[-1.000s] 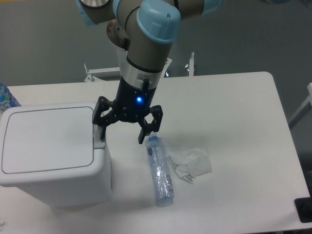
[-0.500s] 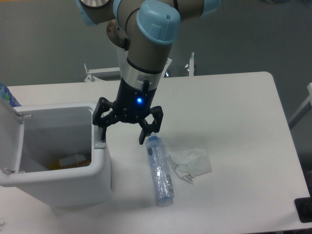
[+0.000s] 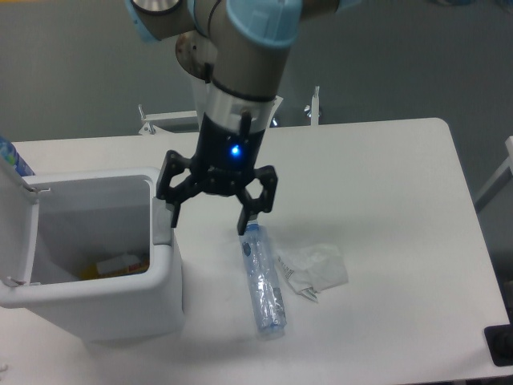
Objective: Open the trash can
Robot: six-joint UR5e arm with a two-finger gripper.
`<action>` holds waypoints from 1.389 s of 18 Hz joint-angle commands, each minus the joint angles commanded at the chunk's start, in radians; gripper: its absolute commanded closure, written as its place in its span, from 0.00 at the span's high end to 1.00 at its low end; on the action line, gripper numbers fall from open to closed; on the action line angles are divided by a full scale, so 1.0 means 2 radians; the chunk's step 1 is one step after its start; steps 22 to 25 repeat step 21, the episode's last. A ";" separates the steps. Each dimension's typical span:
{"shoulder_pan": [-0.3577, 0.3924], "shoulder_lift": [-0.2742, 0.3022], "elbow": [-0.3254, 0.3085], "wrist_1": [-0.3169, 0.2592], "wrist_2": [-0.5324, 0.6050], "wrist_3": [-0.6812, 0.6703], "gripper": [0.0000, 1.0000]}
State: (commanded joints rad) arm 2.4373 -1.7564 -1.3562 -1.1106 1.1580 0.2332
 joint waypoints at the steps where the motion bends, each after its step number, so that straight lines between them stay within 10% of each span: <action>1: 0.011 0.000 0.005 0.000 0.008 0.001 1.00; 10: 0.054 0.001 0.018 -0.008 0.164 0.165 1.00; 17: 0.114 0.001 0.011 -0.057 0.176 0.347 1.00; 25: 0.133 0.001 0.001 -0.056 0.180 0.390 1.00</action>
